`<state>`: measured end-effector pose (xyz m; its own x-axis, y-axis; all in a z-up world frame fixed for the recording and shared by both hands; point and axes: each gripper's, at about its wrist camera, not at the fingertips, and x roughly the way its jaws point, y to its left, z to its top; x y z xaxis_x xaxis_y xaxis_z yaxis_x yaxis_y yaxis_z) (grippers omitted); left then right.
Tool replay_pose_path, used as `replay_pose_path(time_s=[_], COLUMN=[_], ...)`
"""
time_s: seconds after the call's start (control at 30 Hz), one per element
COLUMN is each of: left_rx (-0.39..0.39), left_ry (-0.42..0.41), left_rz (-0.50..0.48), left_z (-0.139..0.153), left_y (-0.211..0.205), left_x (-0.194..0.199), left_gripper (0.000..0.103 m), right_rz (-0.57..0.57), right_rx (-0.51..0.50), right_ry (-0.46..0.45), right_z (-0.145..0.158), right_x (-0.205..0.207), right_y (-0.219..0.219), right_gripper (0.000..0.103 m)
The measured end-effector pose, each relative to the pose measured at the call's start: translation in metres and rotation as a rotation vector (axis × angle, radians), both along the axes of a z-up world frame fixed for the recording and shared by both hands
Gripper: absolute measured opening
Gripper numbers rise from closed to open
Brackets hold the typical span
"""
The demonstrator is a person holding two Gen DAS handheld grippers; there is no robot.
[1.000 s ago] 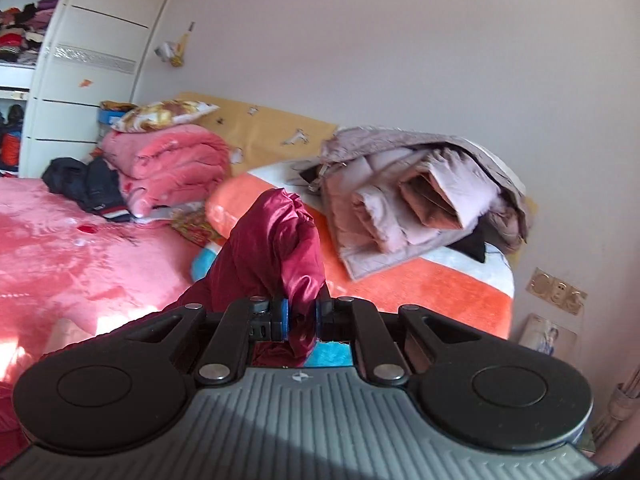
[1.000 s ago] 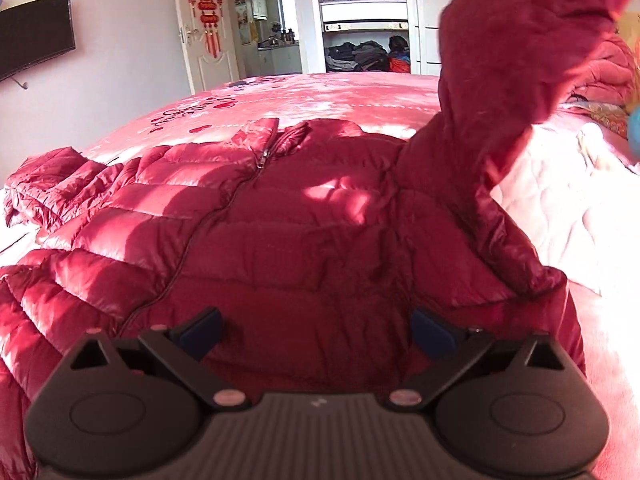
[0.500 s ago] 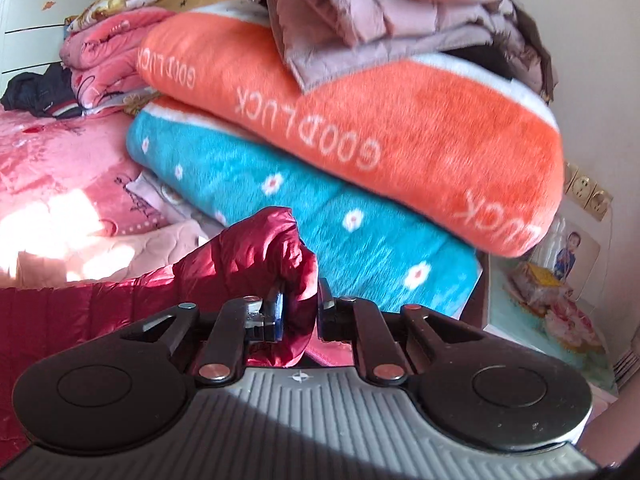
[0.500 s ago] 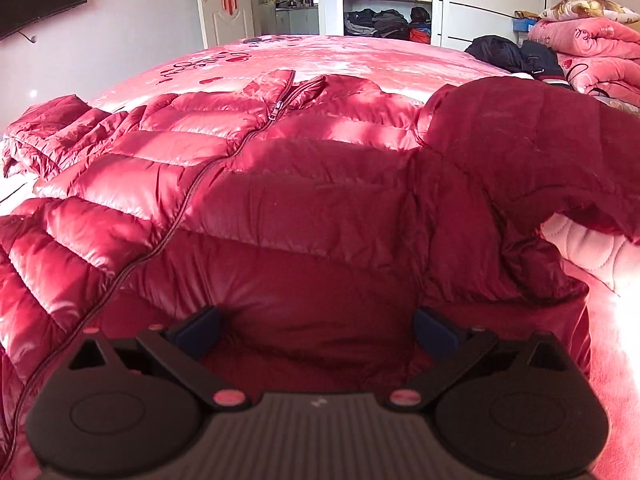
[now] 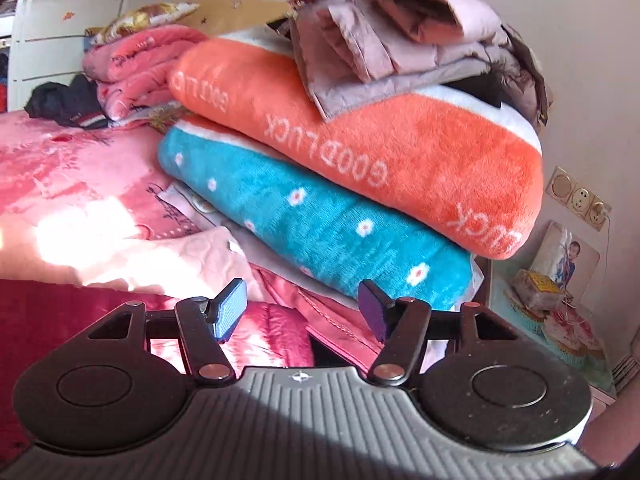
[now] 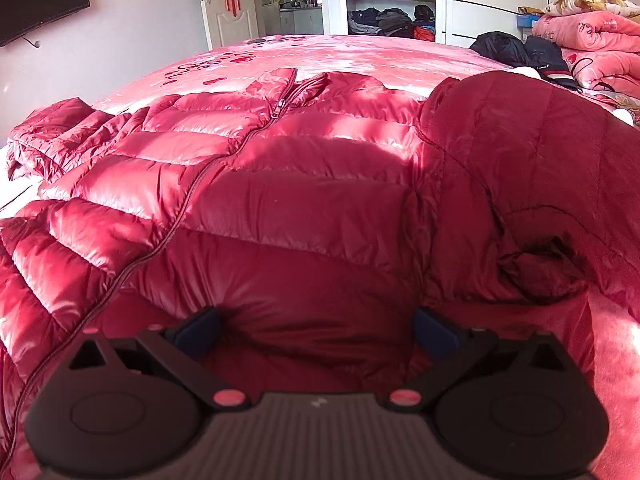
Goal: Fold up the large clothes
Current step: 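Grasp a jacket sleeve with the left gripper and lift it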
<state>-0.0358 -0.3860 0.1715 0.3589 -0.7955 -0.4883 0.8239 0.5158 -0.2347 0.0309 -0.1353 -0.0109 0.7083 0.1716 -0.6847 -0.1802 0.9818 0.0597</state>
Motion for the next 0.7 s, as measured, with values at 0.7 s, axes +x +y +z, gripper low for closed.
replay_pose_path(time_s=[0.7], left_rx=[-0.024], left_ry=[0.071], left_rz=[1.365], left_z=[-0.068], left_y=[0.586], left_x=[0.046], left_gripper=[0.082], right_rz=[-0.027], right_rx=[-0.009], right_ry=[-0.077], right_z=[-0.006], right_x=[-0.003], right_y=[0.005], right_gripper=[0.102])
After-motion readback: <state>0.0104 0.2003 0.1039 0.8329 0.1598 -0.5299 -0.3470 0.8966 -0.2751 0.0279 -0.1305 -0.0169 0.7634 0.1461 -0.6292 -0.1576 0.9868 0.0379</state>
